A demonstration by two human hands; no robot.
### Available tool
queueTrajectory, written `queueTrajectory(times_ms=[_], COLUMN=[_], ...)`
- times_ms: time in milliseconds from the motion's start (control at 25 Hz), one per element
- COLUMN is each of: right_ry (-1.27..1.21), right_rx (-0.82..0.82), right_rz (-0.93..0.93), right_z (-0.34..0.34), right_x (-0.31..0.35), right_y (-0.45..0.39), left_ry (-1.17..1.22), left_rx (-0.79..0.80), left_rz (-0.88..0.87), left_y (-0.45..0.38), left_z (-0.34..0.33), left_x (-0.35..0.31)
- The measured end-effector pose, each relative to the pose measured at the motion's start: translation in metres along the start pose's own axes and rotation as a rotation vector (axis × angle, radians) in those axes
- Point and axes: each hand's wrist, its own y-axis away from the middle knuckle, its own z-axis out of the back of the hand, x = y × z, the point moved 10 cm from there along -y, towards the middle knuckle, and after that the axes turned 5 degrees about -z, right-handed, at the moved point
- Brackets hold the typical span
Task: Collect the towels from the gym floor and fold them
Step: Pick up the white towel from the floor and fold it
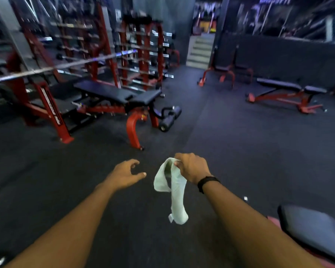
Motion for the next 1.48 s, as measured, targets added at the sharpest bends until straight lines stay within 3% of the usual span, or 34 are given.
queueTrajectory(times_ms=[280, 520, 720, 960, 1280, 1480], right_ry=[0.092, 0.035, -0.236, -0.294, -0.299, -0.354], right_rx=[-0.332, -0.45, -0.291, -0.156, -0.032, 0.071], right_rz=[0.101, 0.225, 0.547, 0.844, 1.221, 1.338], right_z=[0.25, 0.358, 0.372, 0.35, 0.322, 0.31], right_x=[0.057, 0.077, 0.141, 0.262, 0.436, 0.526], right_y=[0.001, 0.023, 0.056, 0.148, 0.332, 0.461], left_ry=[-0.064, -0.151, -0.197, -0.231, -0.245, -0.251], left_rx=[-0.2, -0.41, -0.582, -0.748, -0.976, -1.062], left_rz=[-0.172, -0.16, -0.016, 0.218, 0.53, 0.665], left_y=[0.034, 0.11, 0.223, 0.401, 0.677, 0.844], left_z=[0.17, 0.268, 0.301, 0.315, 0.33, 0.32], left_x=[-0.137, -0.179, -0.165, -0.128, -0.084, -0.069])
